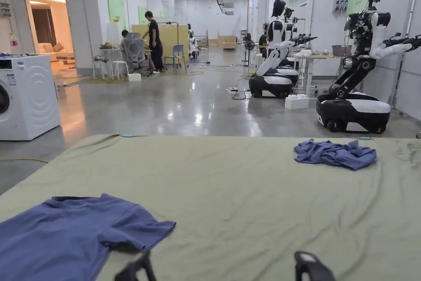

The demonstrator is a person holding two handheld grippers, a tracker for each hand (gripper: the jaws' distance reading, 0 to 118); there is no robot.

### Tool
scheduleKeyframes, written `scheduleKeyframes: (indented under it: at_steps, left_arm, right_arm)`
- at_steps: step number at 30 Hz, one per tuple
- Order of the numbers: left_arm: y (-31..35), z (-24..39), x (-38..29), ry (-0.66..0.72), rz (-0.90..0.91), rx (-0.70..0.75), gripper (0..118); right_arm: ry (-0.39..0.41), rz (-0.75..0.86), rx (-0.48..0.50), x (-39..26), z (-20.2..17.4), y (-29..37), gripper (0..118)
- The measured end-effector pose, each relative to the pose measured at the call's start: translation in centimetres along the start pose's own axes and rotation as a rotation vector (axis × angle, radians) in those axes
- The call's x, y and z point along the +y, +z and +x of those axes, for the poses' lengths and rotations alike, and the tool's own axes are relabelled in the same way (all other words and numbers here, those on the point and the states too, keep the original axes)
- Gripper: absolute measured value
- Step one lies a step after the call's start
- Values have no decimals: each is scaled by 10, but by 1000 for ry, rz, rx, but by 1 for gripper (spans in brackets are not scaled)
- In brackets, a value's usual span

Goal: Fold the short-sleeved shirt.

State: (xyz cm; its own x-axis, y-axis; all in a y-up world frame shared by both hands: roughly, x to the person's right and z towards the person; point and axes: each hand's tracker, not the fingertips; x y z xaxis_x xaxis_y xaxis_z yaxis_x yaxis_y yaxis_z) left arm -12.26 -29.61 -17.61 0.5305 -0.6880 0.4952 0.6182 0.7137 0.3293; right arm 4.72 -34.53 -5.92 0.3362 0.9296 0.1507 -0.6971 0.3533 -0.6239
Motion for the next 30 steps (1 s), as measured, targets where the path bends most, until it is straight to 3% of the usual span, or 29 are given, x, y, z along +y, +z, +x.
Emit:
scheduleKeyframes:
  at_steps: [1, 2, 3, 4, 6, 7, 8, 9, 12, 14, 30]
  left_arm:
    - [2, -23, 4, 240, -17, 28, 118]
    - [5, -44, 5, 283, -15, 170, 118]
    - [6, -67, 2, 440, 28, 236, 118]
    - [8, -87, -1, 666, 77, 187, 118]
    - [11, -114, -11, 976, 119, 73, 118]
    - [-3, -111, -39, 1060, 124, 42, 118]
    - [-6, -115, -44, 1105, 100, 44, 118]
    - [-8, -117, -47, 1108, 77, 52, 118]
    - [-7, -98, -50, 1017, 105, 73, 118]
    - [-7, -96, -48, 951, 121, 45, 118]
    - [4, -82, -22, 848, 166, 7, 118]
  right_arm:
    - [-238, -6, -17, 1, 21, 1, 118]
    - [-531, 5, 11, -3, 47, 7, 118]
    - [-804, 29, 31, -12, 70, 10, 118]
    - [-865, 35, -62, -22, 83, 12, 118]
    - [-1299, 147, 94, -47, 115, 17, 118]
    - [-1423, 161, 118, -55, 121, 17, 118]
    - [-1498, 150, 104, -62, 125, 16, 118]
    - [-1507, 139, 93, -66, 125, 16, 118]
    - [-1342, 88, 9, -47, 119, 25, 118]
    - [-1283, 77, 6, -42, 116, 24, 118]
    - [-1219, 49, -19, -29, 114, 25, 118]
